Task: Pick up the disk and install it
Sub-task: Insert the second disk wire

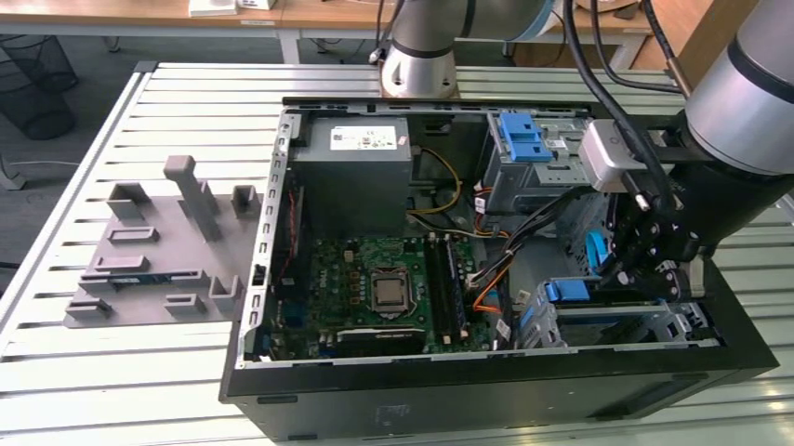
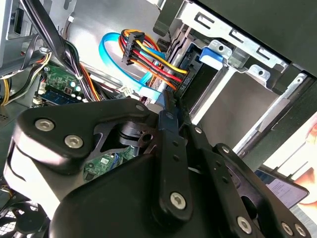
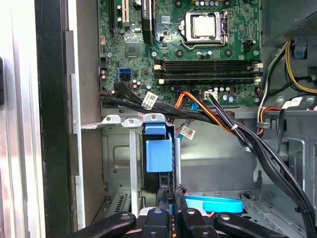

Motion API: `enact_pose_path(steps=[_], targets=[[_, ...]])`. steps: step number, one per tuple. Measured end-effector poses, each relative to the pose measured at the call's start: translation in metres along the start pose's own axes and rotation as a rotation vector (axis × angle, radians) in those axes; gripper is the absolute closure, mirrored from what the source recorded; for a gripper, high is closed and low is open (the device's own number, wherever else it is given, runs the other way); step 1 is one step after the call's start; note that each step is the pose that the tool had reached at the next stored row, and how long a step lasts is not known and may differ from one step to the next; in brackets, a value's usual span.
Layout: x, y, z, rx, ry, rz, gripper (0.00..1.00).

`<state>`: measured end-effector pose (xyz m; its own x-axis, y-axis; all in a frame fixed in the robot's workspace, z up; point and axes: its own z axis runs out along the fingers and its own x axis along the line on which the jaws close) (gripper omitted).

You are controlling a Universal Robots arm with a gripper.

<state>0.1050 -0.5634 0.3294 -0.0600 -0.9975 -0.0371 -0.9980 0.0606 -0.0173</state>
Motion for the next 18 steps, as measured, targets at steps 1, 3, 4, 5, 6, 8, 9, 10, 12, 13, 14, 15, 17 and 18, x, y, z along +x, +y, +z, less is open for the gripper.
enact_pose_path(steps=[1, 3, 4, 5, 6, 8, 9, 10, 12, 13, 14, 15, 17, 18], targets=[[0.0, 0.0, 0.0, -0.0001, 0.0, 0.0, 0.84], [0.0, 0.0, 0.0001, -0.0001, -0.0005, 0.0, 0.83], [0.0, 0.0, 0.0001, -0.0001, -0.0005, 0.0, 0.83], [0.0001, 0.0, 0.0001, -0.0001, -0.0005, 0.0, 0.83], [0.0001, 0.0, 0.0001, 0.0, -0.0005, 0.0, 0.76], [0.0001, 0.0, -0.0004, 0.0, -0.0006, 0.0, 0.76], [0.0, -0.0001, -0.0014, 0.0, -0.0004, 0.0, 0.76], [0.0, -0.0001, -0.0021, -0.0001, -0.0006, 0.0, 0.76], [-0.0001, -0.0001, -0.0034, -0.0002, -0.0004, 0.0, 0.76], [-0.0001, -0.0001, -0.0046, -0.0002, -0.0003, 0.0, 0.76], [-0.0002, -0.0001, -0.0061, -0.0002, -0.0003, 0.0, 0.76], [-0.0002, -0.0001, -0.0076, -0.0003, -0.0003, 0.0, 0.76], [-0.0003, -0.0002, -0.0111, -0.0004, -0.0004, 0.0, 0.76], [-0.0004, -0.0002, -0.0129, -0.0006, -0.0003, 0.0, 0.76]])
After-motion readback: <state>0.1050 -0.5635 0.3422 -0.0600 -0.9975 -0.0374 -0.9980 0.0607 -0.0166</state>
